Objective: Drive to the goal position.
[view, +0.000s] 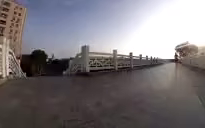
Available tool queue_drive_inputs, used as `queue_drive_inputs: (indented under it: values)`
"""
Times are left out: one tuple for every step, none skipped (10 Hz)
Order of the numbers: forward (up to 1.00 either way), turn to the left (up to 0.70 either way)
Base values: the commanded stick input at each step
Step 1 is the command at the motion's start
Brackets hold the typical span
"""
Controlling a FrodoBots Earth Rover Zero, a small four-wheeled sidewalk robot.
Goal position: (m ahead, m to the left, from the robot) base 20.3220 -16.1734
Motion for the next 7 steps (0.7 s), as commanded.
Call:
queue_drive_inputs:
  values:
    - [0.45, -0.15]
    - [0.45, 0.0]
    - [0.45, 0.0]
    - [0.45, 0.0]
    - [0.45, 0.0]
    - [0.45, 0.0]
    - [0.45, 0.0]
